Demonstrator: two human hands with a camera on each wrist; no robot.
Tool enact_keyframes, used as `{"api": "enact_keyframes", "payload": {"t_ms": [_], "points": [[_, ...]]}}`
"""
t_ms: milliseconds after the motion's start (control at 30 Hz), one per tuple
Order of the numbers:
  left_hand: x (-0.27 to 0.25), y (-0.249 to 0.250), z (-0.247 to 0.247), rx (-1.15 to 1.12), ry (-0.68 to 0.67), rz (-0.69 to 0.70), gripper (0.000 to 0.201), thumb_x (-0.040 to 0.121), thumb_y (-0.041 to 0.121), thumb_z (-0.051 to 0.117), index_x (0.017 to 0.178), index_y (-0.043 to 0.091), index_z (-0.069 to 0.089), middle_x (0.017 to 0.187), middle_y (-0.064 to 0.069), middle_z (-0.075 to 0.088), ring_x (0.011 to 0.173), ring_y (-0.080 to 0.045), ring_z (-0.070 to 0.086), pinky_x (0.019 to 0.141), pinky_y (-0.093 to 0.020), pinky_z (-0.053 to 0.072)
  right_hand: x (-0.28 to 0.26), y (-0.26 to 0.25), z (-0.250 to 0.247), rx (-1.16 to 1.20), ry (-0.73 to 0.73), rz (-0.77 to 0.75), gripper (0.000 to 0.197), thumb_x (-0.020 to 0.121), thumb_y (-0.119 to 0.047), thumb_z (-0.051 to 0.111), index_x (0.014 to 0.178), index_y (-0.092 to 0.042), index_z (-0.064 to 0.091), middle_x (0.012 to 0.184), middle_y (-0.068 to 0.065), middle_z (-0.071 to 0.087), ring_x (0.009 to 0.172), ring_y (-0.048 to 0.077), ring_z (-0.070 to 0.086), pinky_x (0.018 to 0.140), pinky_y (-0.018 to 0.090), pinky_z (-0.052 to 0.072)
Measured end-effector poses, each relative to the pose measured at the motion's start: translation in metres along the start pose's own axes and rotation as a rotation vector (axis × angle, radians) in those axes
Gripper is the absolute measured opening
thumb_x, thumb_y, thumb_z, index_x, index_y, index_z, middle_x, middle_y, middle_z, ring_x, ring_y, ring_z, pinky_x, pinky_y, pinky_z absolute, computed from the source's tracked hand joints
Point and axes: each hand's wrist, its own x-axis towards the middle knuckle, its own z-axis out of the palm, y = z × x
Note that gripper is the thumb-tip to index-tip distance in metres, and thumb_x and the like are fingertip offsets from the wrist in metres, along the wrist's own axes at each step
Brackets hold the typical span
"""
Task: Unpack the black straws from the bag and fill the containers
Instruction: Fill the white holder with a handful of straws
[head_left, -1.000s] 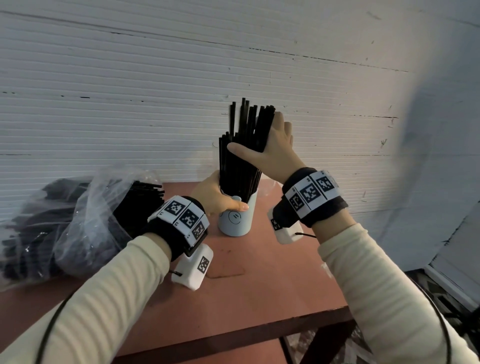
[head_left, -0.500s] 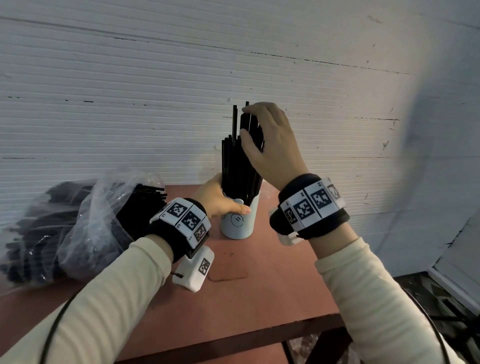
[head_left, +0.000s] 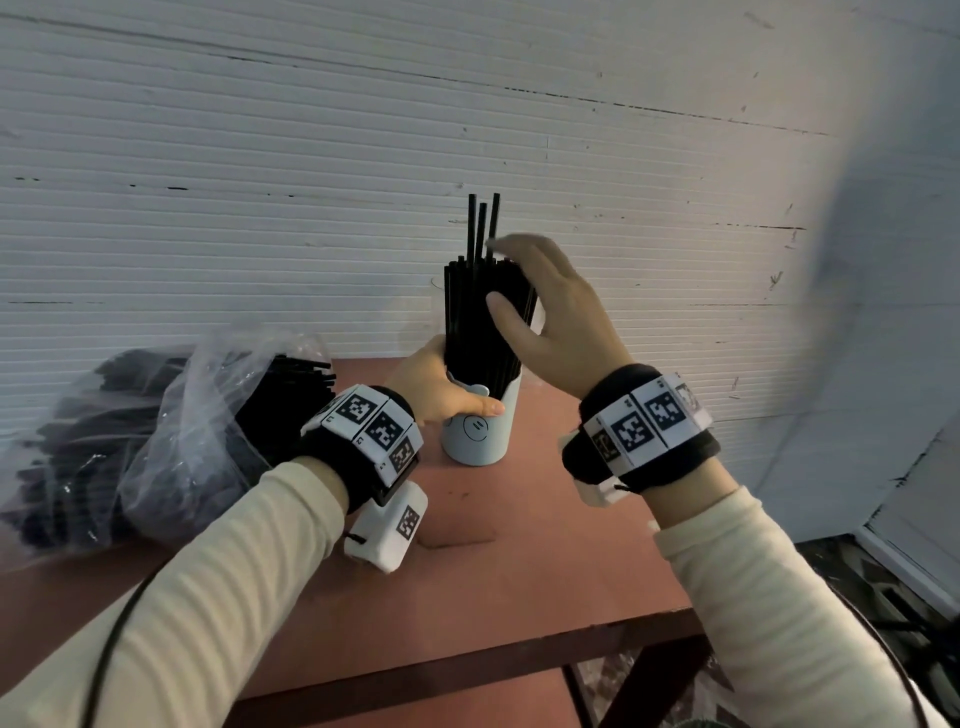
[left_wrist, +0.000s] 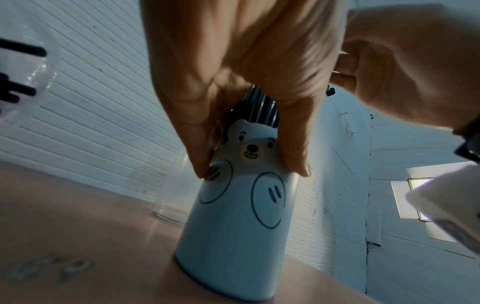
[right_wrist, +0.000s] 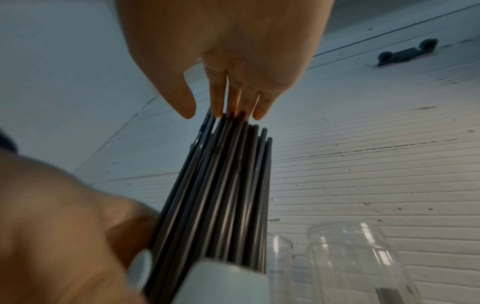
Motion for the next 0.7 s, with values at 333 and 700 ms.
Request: {"api": "enact_keyframes", "payload": {"t_ms": [333, 700], "points": [[-0.003, 0.004, -0.001, 0.021, -0.005, -0.022, 0.1, 0.037, 0.049, 0.086, 0.127, 0.022, 0.051, 0.118, 0.006, 0.064, 0.111, -0.016, 0.061, 0.095, -0.04, 0.052, 0.038, -0.004, 0.001, 0.015, -0.117, 0.085, 0.032, 0.098, -0.026, 0.044, 0.123, -0.009, 0.057, 0.115, 0.003, 0.062, 0.107, 0.018, 0.057, 0.089, 0.021, 0.041], [-0.003, 0.004, 0.001, 0.034, -0.011, -0.025, 0.087, 0.056, 0.034, 0.092, 0.13, 0.018, 0.05, 0.121, 0.002, 0.063, 0.113, -0.019, 0.059, 0.1, -0.04, 0.049, 0.029, -0.017, 0.002, 0.026, -0.029, -0.036, 0.06, 0.096, -0.017, 0.049, 0.151, -0.009, 0.025, 0.158, 0.006, 0.025, 0.143, 0.017, 0.028, 0.115, 0.022, 0.023]]}}
